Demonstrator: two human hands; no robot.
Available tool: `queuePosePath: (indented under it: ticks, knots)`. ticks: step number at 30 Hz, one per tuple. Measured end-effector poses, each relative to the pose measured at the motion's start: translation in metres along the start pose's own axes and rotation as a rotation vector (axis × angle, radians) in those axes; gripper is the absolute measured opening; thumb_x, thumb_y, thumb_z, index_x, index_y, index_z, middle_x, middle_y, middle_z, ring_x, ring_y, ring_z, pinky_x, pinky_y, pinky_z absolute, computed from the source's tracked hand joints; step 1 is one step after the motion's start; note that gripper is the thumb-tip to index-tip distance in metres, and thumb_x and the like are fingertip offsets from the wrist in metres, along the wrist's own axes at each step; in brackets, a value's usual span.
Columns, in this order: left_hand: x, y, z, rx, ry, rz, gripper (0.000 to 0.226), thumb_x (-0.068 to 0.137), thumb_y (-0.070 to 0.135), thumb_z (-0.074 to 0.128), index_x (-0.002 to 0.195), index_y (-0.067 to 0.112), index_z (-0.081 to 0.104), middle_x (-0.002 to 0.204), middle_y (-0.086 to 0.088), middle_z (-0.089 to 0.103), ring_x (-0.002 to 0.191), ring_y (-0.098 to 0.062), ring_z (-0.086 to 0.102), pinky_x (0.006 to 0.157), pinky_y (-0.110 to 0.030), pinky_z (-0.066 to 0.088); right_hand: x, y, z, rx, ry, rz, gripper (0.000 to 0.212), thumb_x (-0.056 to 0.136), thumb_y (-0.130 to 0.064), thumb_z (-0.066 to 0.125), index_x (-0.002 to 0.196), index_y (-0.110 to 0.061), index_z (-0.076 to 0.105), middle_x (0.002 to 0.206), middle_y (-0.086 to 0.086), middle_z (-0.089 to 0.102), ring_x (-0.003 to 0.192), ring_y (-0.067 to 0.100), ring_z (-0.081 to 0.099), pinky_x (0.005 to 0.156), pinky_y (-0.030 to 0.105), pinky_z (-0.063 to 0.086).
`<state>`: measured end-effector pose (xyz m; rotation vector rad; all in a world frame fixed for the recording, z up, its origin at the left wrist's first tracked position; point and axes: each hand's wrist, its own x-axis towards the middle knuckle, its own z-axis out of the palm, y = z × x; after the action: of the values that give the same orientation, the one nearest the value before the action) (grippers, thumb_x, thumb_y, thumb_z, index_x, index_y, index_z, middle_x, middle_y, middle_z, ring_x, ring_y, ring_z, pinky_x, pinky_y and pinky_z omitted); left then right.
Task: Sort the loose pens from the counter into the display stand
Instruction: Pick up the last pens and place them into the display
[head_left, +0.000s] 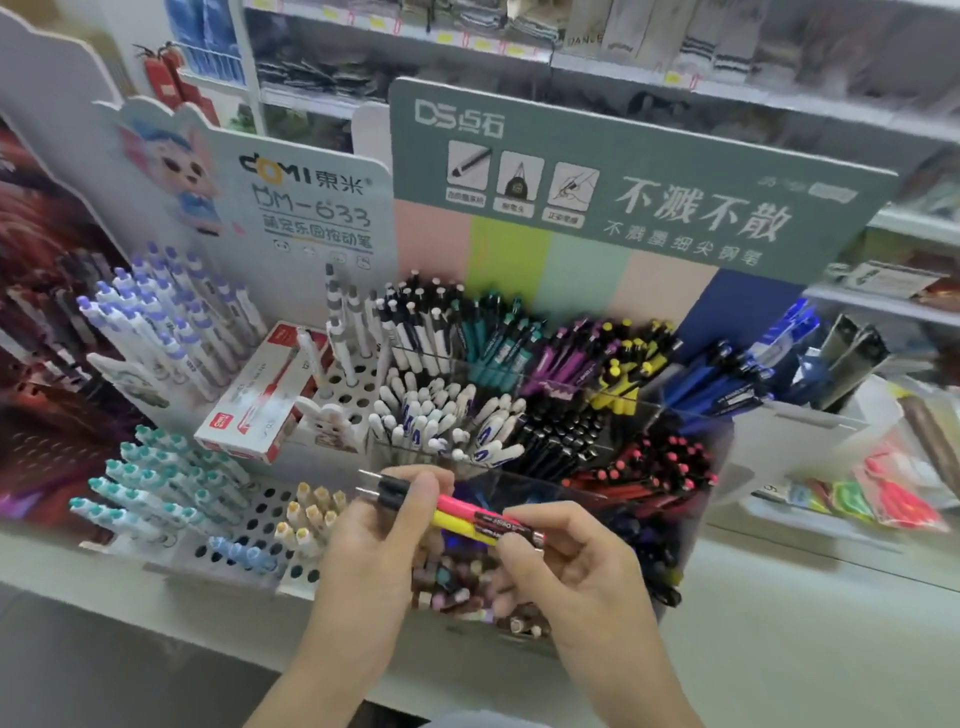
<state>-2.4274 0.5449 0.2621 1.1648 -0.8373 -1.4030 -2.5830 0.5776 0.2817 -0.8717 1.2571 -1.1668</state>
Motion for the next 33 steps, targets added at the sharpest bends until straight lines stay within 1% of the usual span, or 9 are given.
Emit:
queuePosePath:
  ticks: [4, 10, 13, 17, 21, 23, 26, 29, 33]
  knots:
    - [-0.003, 0.003, 0.001, 0.116, -0.124, -0.019, 0.026, 0.074, 0.041, 0.083, 0.089, 0.021, 0.078, 0.064, -0.02, 0.066, 0.056, -0.028, 0.057, 0.052, -0.032, 0.047, 0.004, -0.01, -0.021, 0.002, 0.078, -0.071, 0.025, 0.074, -0.017, 0.073, 0.097, -0.007, 0.077, 0.072, 0.018, 0.069, 0.058, 0.026, 0.066, 0.057, 0.025, 0.056]
    - [-0.002, -0.007, 0.001, 0.257, -0.458, -0.174, 0.012, 0.083, 0.012, 0.075, 0.092, 0.018, 0.078, 0.081, -0.02, 0.074, 0.068, -0.031, 0.069, 0.062, -0.035, 0.056, 0.01, -0.015, -0.04, -0.064, 0.069, -0.113, 0.022, 0.076, -0.021, 0.074, 0.098, -0.018, 0.079, 0.066, 0.013, 0.064, 0.054, 0.024, 0.06, 0.056, 0.028, 0.054]
    - [-0.003, -0.014, 0.001, 0.305, -0.575, -0.234, 0.014, 0.096, 0.012, 0.063, 0.101, 0.018, 0.075, 0.088, -0.017, 0.075, 0.071, -0.031, 0.069, 0.066, -0.037, 0.054, 0.013, -0.011, -0.042, -0.115, 0.025, -0.132, 0.023, 0.077, -0.022, 0.075, 0.099, -0.027, 0.079, 0.074, 0.013, 0.063, 0.059, 0.02, 0.06, 0.055, 0.029, 0.053]
    - [-0.005, -0.019, 0.006, 0.304, -0.579, -0.249, 0.023, 0.093, 0.024, 0.057, 0.109, 0.008, 0.064, 0.079, -0.008, 0.071, 0.062, -0.025, 0.062, 0.061, -0.035, 0.049, 0.017, -0.009, -0.047, -0.111, 0.002, -0.14, 0.021, 0.083, -0.019, 0.082, 0.101, -0.027, 0.074, 0.085, 0.015, 0.065, 0.067, 0.019, 0.063, 0.058, 0.028, 0.054]
    - [-0.002, -0.024, 0.004, 0.362, -0.606, -0.232, 0.013, 0.088, 0.026, 0.066, 0.1, 0.025, 0.072, 0.079, -0.004, 0.069, 0.062, -0.019, 0.058, 0.063, -0.028, 0.048, 0.021, -0.014, -0.057, -0.222, -0.054, -0.183, 0.014, 0.085, -0.022, 0.081, 0.092, -0.018, 0.069, 0.082, 0.001, 0.07, 0.077, 0.017, 0.065, 0.07, 0.028, 0.054]
    - [0.0, -0.026, 0.002, 0.388, -0.63, -0.239, 0.012, 0.09, 0.022, 0.068, 0.098, 0.029, 0.074, 0.075, -0.004, 0.069, 0.065, -0.017, 0.059, 0.066, -0.026, 0.047, 0.021, -0.023, -0.064, -0.162, 0.068, -0.218, 0.02, 0.08, -0.023, 0.078, 0.093, -0.011, 0.069, 0.081, 0.004, 0.072, 0.075, 0.017, 0.067, 0.071, 0.024, 0.055]
    - [0.002, -0.023, 0.002, 0.392, -0.63, -0.205, 0.013, 0.091, 0.032, 0.062, 0.094, 0.025, 0.072, 0.069, -0.016, 0.063, 0.06, -0.019, 0.055, 0.059, -0.023, 0.042, 0.019, -0.042, -0.085, 0.026, 0.406, -0.391, 0.016, 0.076, -0.033, 0.075, 0.089, -0.025, 0.073, 0.079, 0.007, 0.072, 0.069, 0.022, 0.068, 0.068, 0.026, 0.058]
    - [0.004, -0.026, 0.006, 0.314, -0.569, -0.195, 0.021, 0.09, 0.029, 0.058, 0.099, 0.011, 0.067, 0.077, -0.014, 0.065, 0.058, -0.023, 0.055, 0.054, -0.03, 0.043, 0.019, -0.048, -0.112, -0.151, 0.784, -0.677, 0.021, 0.091, -0.018, 0.073, 0.103, -0.03, 0.061, 0.087, 0.004, 0.067, 0.074, 0.03, 0.066, 0.072, 0.033, 0.056]
    - [0.004, -0.028, 0.02, 0.173, -0.557, -0.2, 0.033, 0.091, 0.019, 0.055, 0.109, -0.007, 0.051, 0.083, -0.021, 0.069, 0.06, -0.031, 0.061, 0.055, -0.035, 0.048, 0.029, -0.033, -0.124, -0.408, 0.789, -0.785, 0.032, 0.092, -0.015, 0.07, 0.109, -0.036, 0.053, 0.089, -0.016, 0.065, 0.079, 0.017, 0.066, 0.078, 0.027, 0.053]
